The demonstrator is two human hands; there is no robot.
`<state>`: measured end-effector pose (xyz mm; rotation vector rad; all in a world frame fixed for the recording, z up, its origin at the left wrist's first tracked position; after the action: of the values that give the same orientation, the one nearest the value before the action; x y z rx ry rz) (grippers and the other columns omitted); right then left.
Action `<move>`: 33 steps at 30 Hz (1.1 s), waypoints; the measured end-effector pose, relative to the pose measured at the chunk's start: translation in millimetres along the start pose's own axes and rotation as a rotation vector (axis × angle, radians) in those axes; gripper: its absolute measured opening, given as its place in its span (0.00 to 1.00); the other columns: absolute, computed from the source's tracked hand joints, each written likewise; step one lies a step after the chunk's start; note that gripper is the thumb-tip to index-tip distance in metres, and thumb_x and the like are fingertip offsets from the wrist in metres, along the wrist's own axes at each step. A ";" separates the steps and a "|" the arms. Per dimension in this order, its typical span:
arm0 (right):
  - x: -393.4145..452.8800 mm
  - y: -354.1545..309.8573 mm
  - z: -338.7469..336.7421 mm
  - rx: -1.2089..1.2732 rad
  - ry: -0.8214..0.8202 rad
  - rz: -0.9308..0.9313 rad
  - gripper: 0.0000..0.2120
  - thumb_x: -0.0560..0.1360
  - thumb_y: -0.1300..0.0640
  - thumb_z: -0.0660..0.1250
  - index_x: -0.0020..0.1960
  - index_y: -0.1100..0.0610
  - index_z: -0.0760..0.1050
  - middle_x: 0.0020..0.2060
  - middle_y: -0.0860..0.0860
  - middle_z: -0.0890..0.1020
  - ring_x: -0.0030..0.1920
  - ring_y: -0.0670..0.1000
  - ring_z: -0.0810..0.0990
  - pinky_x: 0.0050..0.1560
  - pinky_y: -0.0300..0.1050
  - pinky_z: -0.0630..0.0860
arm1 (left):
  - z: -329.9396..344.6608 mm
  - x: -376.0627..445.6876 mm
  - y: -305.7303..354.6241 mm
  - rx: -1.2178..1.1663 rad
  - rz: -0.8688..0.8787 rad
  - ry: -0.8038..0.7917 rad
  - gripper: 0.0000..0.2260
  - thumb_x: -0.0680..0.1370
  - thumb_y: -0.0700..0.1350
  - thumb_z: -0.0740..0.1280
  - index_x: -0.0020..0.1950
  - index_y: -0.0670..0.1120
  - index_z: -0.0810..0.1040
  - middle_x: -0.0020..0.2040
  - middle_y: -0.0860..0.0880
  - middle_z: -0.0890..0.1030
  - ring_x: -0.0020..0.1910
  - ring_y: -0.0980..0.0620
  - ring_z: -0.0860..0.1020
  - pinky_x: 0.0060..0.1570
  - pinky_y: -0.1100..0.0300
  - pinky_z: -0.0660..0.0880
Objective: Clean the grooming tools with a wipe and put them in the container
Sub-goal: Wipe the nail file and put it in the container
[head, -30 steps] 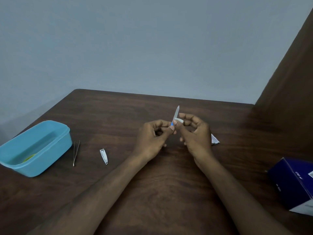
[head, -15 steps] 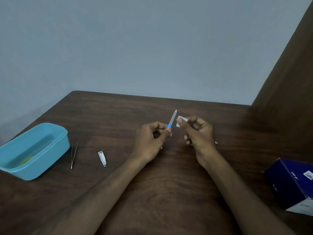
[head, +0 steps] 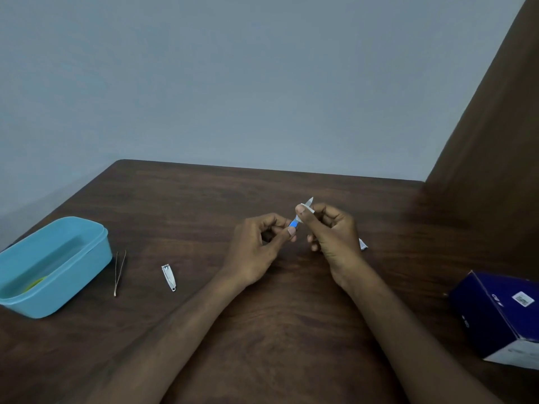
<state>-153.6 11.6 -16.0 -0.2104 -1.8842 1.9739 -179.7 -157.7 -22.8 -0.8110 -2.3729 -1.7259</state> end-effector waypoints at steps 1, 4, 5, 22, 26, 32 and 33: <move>0.9 -0.5 -1.1 0.028 0.019 0.014 0.09 0.77 0.53 0.78 0.43 0.57 0.83 0.34 0.52 0.81 0.26 0.45 0.72 0.26 0.40 0.67 | 0.4 -0.1 0.7 0.009 -0.002 -0.006 0.05 0.83 0.46 0.73 0.48 0.50 0.87 0.40 0.59 0.87 0.36 0.63 0.81 0.38 0.68 0.73; 3.0 -2.7 -4.4 0.088 0.065 0.059 0.08 0.77 0.52 0.78 0.42 0.55 0.84 0.35 0.51 0.81 0.26 0.45 0.72 0.25 0.38 0.67 | 1.6 -0.6 1.2 0.031 -0.002 -0.027 0.05 0.83 0.47 0.73 0.49 0.51 0.87 0.41 0.58 0.87 0.37 0.63 0.82 0.39 0.70 0.73; 3.0 -3.2 -4.7 0.103 0.077 0.073 0.08 0.77 0.52 0.78 0.43 0.54 0.84 0.36 0.50 0.82 0.26 0.44 0.73 0.25 0.38 0.68 | 1.8 -0.5 1.1 0.043 0.000 -0.030 0.05 0.83 0.47 0.73 0.48 0.51 0.87 0.41 0.59 0.87 0.38 0.62 0.82 0.39 0.70 0.73; 0.7 -6.2 -3.1 0.012 -0.004 0.037 0.06 0.79 0.54 0.76 0.47 0.57 0.85 0.34 0.48 0.84 0.25 0.43 0.70 0.26 0.39 0.67 | 1.1 -0.4 3.2 0.043 -0.042 -0.001 0.06 0.82 0.48 0.73 0.47 0.50 0.87 0.39 0.59 0.87 0.33 0.59 0.81 0.35 0.68 0.73; 1.3 -7.6 -4.4 0.041 0.035 0.042 0.09 0.79 0.53 0.75 0.45 0.57 0.85 0.34 0.48 0.83 0.25 0.44 0.67 0.26 0.38 0.67 | 0.3 0.4 4.7 0.058 -0.005 -0.001 0.05 0.82 0.47 0.73 0.47 0.51 0.87 0.40 0.59 0.87 0.36 0.60 0.82 0.38 0.68 0.74; 8.0 -6.6 -17.1 0.214 0.235 0.100 0.07 0.80 0.51 0.74 0.46 0.53 0.85 0.36 0.44 0.84 0.23 0.42 0.67 0.25 0.36 0.64 | -0.3 0.9 -0.6 0.024 -0.062 0.045 0.04 0.81 0.48 0.75 0.47 0.52 0.88 0.40 0.55 0.87 0.35 0.58 0.82 0.34 0.61 0.78; 8.9 -7.6 -18.7 0.245 0.248 0.106 0.08 0.80 0.50 0.74 0.48 0.53 0.86 0.35 0.43 0.82 0.24 0.42 0.67 0.25 0.36 0.63 | -0.7 1.9 -2.5 0.004 -0.089 0.074 0.03 0.80 0.48 0.76 0.47 0.52 0.89 0.40 0.54 0.87 0.34 0.55 0.83 0.33 0.56 0.81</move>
<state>-153.3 32.3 -8.5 -0.4676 -1.4907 2.1164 -182.7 -158.2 -24.0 -0.6383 -2.3973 -1.7509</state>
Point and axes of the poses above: each hand's wrist, its own x-axis towards the middle knuckle, its own z-axis out of the palm, y = z × x, the point moved 2 cm from there along x, towards the middle knuckle
